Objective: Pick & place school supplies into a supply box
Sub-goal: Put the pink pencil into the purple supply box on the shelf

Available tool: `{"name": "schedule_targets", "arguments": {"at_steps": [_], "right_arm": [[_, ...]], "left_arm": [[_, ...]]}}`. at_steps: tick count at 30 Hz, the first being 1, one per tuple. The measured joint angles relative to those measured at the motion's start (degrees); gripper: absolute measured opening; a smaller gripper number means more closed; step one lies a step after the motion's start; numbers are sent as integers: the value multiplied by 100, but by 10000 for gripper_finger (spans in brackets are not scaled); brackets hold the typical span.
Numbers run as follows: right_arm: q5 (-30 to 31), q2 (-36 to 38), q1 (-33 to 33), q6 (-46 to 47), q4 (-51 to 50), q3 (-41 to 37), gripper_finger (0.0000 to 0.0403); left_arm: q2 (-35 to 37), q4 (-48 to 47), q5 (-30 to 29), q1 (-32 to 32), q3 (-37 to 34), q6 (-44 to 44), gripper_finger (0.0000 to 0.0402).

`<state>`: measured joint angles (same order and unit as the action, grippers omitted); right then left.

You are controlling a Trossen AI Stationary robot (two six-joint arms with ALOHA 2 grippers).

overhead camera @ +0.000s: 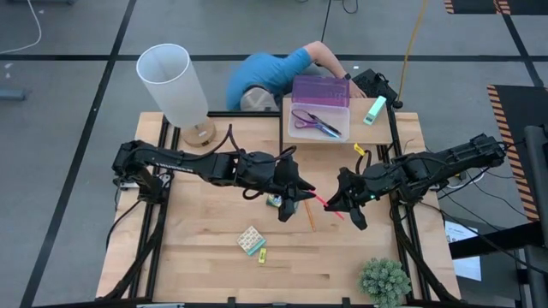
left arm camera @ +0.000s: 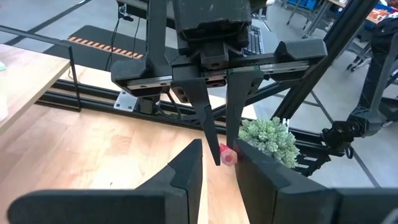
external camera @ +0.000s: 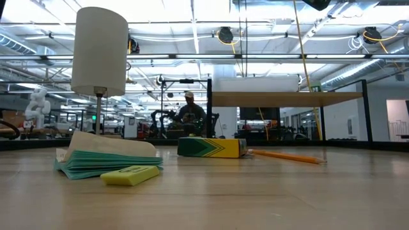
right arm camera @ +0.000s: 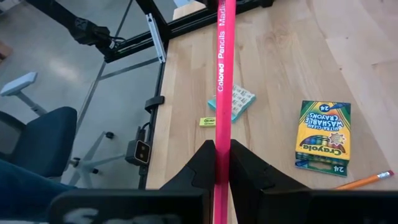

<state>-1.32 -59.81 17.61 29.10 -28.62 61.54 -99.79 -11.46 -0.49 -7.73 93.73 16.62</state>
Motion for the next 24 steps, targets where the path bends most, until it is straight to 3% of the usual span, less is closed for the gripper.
{"name": "schedule_targets", "arguments": {"at_steps": [7, 14, 24], "right_arm": [[2, 0, 0, 0, 2, 0, 20], [112, -2, 0, -31, -11, 0, 20], [125, -2, 0, 14, -2, 0, 29]], "left_arm": [[1, 0, -2, 0, 0, 2, 87], [7, 22, 37, -2, 0, -100, 15], [9, 13, 0, 11, 0, -102, 33]]}}
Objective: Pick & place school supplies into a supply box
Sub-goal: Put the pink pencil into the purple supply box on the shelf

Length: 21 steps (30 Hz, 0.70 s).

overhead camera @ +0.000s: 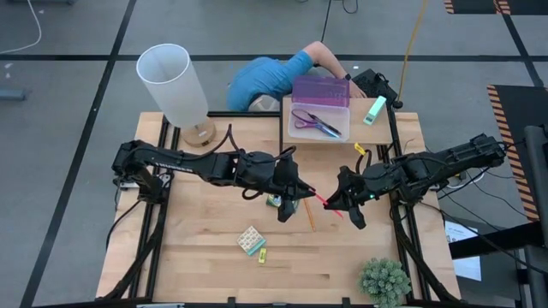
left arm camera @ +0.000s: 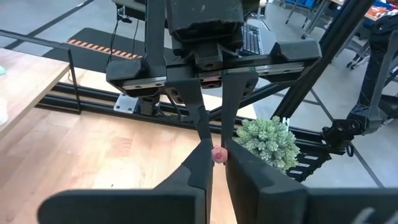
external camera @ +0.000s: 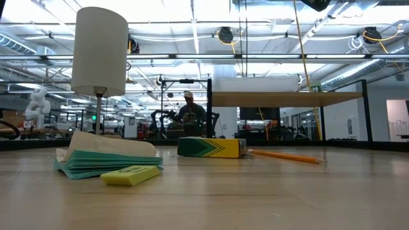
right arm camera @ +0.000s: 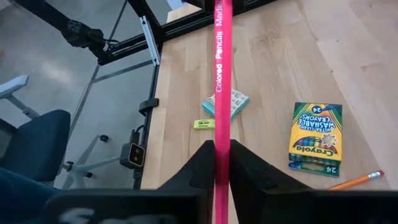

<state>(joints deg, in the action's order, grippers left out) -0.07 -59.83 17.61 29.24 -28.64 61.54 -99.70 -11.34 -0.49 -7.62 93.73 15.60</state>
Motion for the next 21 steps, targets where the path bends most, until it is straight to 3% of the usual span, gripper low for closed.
{"name": "schedule_targets", "arguments": {"at_steps": [7, 13, 21], "right_arm": [[10, 0, 0, 12, 26, -2, 77], [24, 72, 0, 74, 332, -2, 156], [1073, 603, -2, 166, 317, -2, 289]], "left_arm": [[0, 7, 51, 2, 0, 0, 15], [0, -14, 392, 53, -4, 55, 18], [-2, 273, 895, 321, -5, 140, 17]]}}
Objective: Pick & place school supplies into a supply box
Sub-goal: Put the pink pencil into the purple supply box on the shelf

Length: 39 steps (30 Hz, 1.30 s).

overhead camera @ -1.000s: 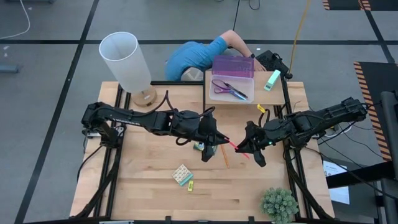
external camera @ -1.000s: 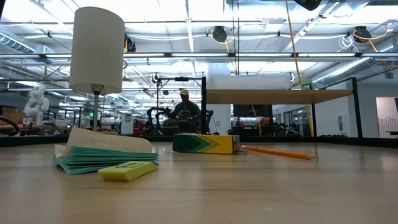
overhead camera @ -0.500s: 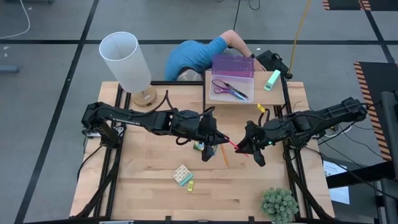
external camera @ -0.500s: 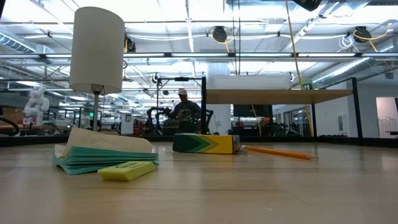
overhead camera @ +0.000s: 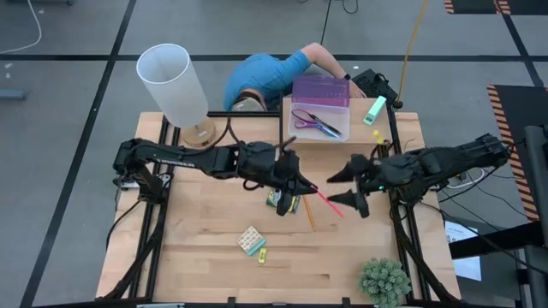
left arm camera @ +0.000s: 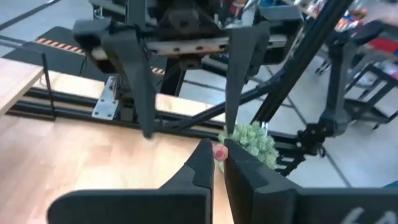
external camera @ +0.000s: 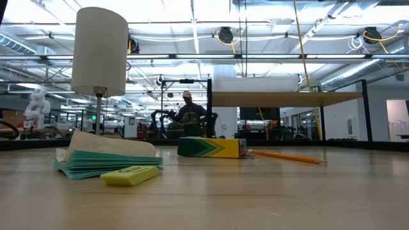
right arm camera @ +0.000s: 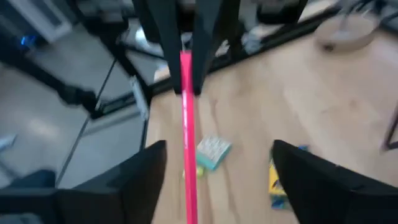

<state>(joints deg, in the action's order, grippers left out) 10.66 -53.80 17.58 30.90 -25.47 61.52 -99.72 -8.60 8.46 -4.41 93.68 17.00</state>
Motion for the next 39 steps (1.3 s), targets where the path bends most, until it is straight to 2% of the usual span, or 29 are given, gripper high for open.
{"name": "schedule_targets", "arguments": {"at_steps": [5, 12, 16, 21, 27, 32, 39], "right_arm": [[666, 607, 0, -70, 67, 0, 329], [1684, 1344, 0, -535, 376, 0, 321], [2046, 1585, -2, -998, 584, 0, 318], [2395, 1705, -3, -1356, 580, 0, 318], [2845, 1705, -4, -1665, 576, 0, 318], [3294, 1707, -4, -1811, 577, 0, 318], [3457, 1721, -4, -1963, 573, 0, 318]], "left_arm": [[0, 248, 341, 396, -1, 115, 13], [0, 820, 403, 1133, 1, 161, 14], [0, 1159, 247, 1585, 1, 312, 14], [0, 1604, 95, 2083, 1, 456, 13], [-4, 1696, 49, 2506, 1, 480, 13], [-270, 1744, -60, 2740, 5, 611, 13], [-770, 1801, -249, 2820, 5, 1010, 16]]}}
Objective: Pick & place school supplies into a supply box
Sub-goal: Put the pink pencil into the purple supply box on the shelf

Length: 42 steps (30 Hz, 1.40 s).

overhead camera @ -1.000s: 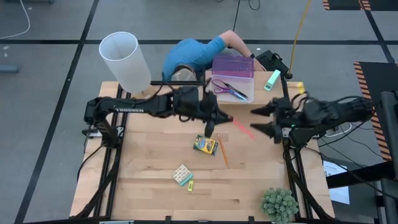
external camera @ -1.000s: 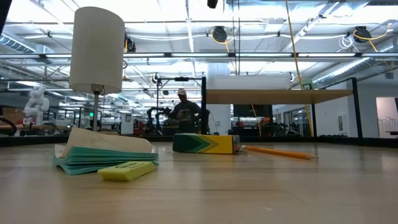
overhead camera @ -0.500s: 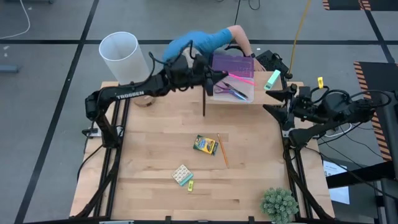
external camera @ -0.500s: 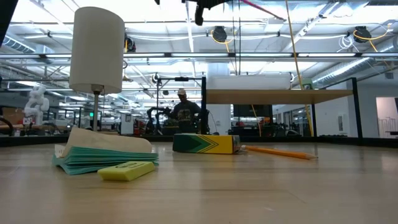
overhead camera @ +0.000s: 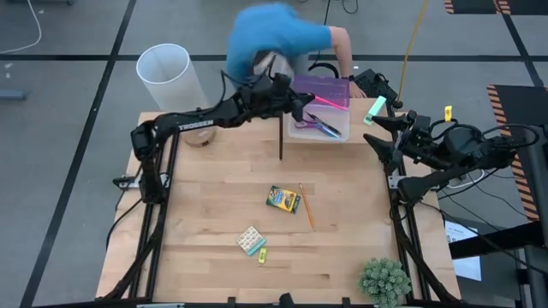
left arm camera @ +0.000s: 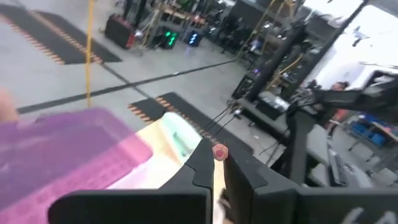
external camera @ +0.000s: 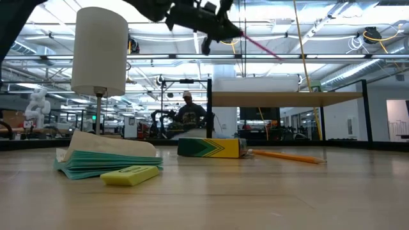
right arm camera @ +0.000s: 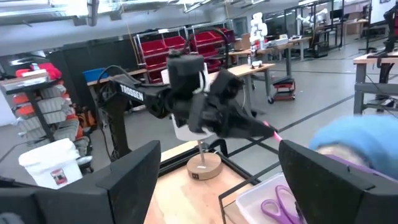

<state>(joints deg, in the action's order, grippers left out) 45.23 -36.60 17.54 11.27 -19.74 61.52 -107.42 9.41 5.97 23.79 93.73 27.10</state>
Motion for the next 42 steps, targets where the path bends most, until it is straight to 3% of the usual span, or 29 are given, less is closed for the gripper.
{"name": "schedule_targets", "arguments": {"at_steps": [13, 36, 42], "right_arm": [[0, 2, 0, 158, -22, 0, 318], [-20, 2, 0, 151, -24, 0, 318], [-26, 2, 0, 151, -24, 0, 318]], "left_arm": [[-303, -371, -426, 166, -2, 1010, 18], [-562, -795, -754, -218, -2, 1194, 22], [-561, -1151, -795, -255, -4, 1184, 69]]}}
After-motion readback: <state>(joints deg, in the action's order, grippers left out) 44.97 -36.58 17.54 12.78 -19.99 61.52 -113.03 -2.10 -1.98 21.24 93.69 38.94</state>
